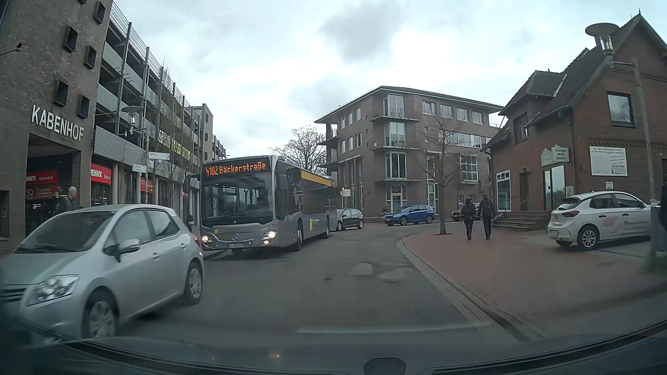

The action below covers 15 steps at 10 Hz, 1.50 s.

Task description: Follow the waypoints while adhering to traffic rules and regulations

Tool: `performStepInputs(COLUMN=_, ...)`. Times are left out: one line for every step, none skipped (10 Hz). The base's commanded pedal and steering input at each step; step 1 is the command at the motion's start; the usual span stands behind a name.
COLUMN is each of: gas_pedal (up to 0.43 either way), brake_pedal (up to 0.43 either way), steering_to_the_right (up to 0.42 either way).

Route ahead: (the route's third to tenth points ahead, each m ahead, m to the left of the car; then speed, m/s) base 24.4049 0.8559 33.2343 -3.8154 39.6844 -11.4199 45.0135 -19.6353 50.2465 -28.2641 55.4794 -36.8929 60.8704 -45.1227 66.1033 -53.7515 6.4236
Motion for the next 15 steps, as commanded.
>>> performStepInputs(gas_pedal=0.138, brake_pedal=0.000, steering_to_the_right=0.005)
performStepInputs(gas_pedal=0.138, brake_pedal=0.000, steering_to_the_right=0.006)
performStepInputs(gas_pedal=0.138, brake_pedal=0.000, steering_to_the_right=0.008)
performStepInputs(gas_pedal=0.138, brake_pedal=0.000, steering_to_the_right=0.007)
performStepInputs(gas_pedal=0.138, brake_pedal=0.006, steering_to_the_right=0.008)
performStepInputs(gas_pedal=0.138, brake_pedal=0.006, steering_to_the_right=0.008)
performStepInputs(gas_pedal=0.138, brake_pedal=0.006, steering_to_the_right=0.008)
performStepInputs(gas_pedal=0.138, brake_pedal=0.000, steering_to_the_right=0.008)
performStepInputs(gas_pedal=0.138, brake_pedal=0.006, steering_to_the_right=0.008)
performStepInputs(gas_pedal=0.138, brake_pedal=0.006, steering_to_the_right=0.008)
performStepInputs(gas_pedal=0.138, brake_pedal=0.000, steering_to_the_right=0.008)
performStepInputs(gas_pedal=0.138, brake_pedal=0.000, steering_to_the_right=0.007)
performStepInputs(gas_pedal=0.138, brake_pedal=0.000, steering_to_the_right=0.006)
performStepInputs(gas_pedal=0.138, brake_pedal=0.006, steering_to_the_right=0.006)
performStepInputs(gas_pedal=0.138, brake_pedal=0.006, steering_to_the_right=0.004)
